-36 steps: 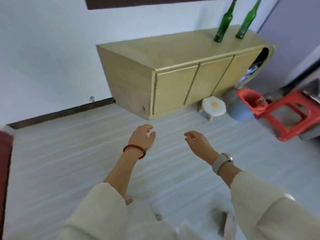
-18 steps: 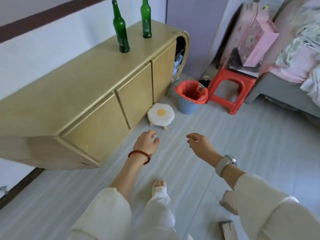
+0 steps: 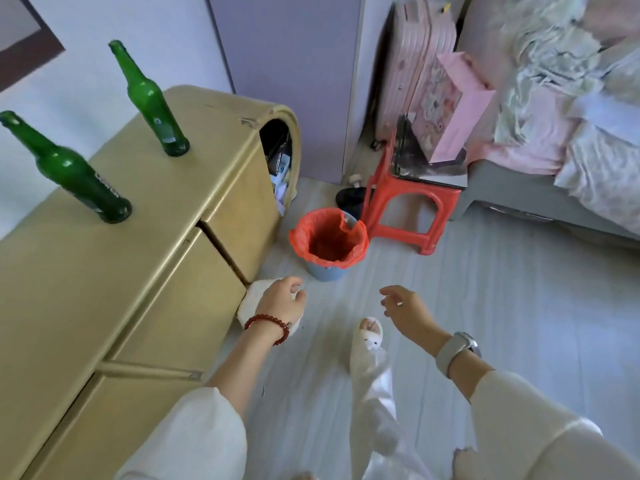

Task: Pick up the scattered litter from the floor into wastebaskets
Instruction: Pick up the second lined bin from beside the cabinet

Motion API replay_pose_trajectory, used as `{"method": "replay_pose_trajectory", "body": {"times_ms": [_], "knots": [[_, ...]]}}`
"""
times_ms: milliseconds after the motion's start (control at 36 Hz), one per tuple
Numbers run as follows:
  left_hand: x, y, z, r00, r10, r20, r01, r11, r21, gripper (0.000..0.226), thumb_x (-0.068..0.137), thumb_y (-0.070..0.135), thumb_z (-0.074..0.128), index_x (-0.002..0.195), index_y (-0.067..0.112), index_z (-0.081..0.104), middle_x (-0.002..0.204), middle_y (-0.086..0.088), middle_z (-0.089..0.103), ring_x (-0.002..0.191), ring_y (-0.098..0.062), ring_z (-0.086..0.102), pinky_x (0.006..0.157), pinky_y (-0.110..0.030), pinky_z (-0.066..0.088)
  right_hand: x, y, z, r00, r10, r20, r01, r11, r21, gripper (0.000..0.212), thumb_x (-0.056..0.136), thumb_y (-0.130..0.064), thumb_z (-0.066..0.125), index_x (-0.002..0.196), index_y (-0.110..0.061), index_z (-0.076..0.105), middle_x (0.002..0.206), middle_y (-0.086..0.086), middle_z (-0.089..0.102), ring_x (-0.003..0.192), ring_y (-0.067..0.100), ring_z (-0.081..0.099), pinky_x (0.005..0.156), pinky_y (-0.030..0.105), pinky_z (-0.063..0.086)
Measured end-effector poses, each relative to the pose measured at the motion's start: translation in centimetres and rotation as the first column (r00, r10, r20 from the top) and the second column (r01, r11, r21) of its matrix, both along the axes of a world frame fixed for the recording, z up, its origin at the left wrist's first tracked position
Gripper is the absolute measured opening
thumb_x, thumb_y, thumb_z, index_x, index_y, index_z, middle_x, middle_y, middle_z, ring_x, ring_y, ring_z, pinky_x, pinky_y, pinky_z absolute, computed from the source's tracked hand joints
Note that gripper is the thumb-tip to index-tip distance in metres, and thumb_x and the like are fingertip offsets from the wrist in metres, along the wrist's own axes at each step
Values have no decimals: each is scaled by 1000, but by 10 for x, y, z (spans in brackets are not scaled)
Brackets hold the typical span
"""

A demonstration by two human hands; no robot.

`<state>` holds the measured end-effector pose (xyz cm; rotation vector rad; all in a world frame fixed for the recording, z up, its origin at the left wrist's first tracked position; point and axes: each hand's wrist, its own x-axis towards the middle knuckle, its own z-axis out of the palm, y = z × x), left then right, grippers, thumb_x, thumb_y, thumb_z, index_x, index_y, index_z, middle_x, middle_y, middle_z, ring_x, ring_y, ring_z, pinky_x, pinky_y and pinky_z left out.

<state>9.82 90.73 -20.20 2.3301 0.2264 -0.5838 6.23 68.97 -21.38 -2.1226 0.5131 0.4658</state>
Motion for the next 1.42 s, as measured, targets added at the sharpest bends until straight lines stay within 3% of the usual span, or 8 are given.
{"method": "replay_pose_trajectory", "body": {"times_ms": [222, 389, 500, 611, 833, 917, 1139, 1417], "knots": [[173, -51, -82, 991, 41, -129, -32, 997, 70, 29, 92, 16, 47, 120, 11, 54, 123, -8, 59, 111, -23, 56, 92, -29, 41, 187, -61, -82, 993, 29, -113, -29, 1000, -1, 35, 94, -9, 35, 124, -12, 51, 88, 7, 59, 89, 32, 64, 66, 27, 43], [287, -80, -165, 974, 72, -216, -41, 989, 145, 30, 92, 19, 46, 121, 15, 53, 122, -8, 60, 109, -27, 56, 88, -31, 43, 294, -93, -156, 982, -25, -189, 22, 1000, -19, 38, 94, -7, 32, 128, -12, 47, 88, 8, 56, 54, 14, 47, 49, 24, 36], [338, -86, -234, 958, 150, -243, -112, 980, 161, 36, 90, 15, 48, 125, 17, 51, 123, -11, 57, 107, -29, 57, 89, -34, 45, 343, -100, -225, 968, -19, -248, 7, 999, -51, 42, 93, -8, 33, 133, -14, 43, 110, 13, 57, 79, 25, 58, 74, 35, 48], [378, -86, -307, 958, 178, -225, -127, 967, 220, 40, 88, 7, 50, 127, 11, 50, 127, -17, 54, 110, -33, 54, 91, -34, 41, 375, -101, -297, 939, 58, -339, -83, 995, -60, 47, 92, -8, 33, 139, -16, 33, 131, 17, 46, 118, 33, 48, 96, 37, 40], [427, -71, -443, 969, 132, -208, -52, 934, 353, 67, 86, 19, 56, 145, 15, 23, 144, -18, 32, 133, -34, 29, 109, -43, 25, 400, -89, -435, 920, -3, -393, -31, 996, -79, 65, 91, -11, 38, 147, -29, 10, 132, 17, 34, 110, 41, 48, 96, 44, 42], [431, -66, -470, 965, 137, -224, -55, 939, 339, 71, 87, 21, 54, 147, 23, 16, 146, -19, 29, 132, -35, 32, 108, -44, 25, 396, -83, -464, 922, 14, -387, -43, 997, -67, 58, 93, -9, 35, 146, -22, 15, 124, 20, 43, 107, 41, 49, 84, 34, 39], [412, -78, -432, 991, -83, -107, 116, 925, 361, 56, 90, 6, 44, 143, 18, 30, 115, -30, 49, 105, -43, 48, 88, -43, 37, 373, -87, -439, 886, -265, -381, 228, 964, -140, 53, 89, 2, 33, 140, -11, 27, 126, 23, 45, 112, 39, 47, 82, 31, 36], [387, -149, -281, 948, -316, 47, 298, 927, 226, 45, 92, 8, 48, 136, 17, 45, 102, -22, 56, 82, -43, 59, 66, -46, 46, 305, -156, -263, 872, -436, -222, 363, 881, -304, 54, 93, -4, 31, 144, -20, 24, 141, 11, 38, 116, 36, 49, 92, 40, 41]]}}
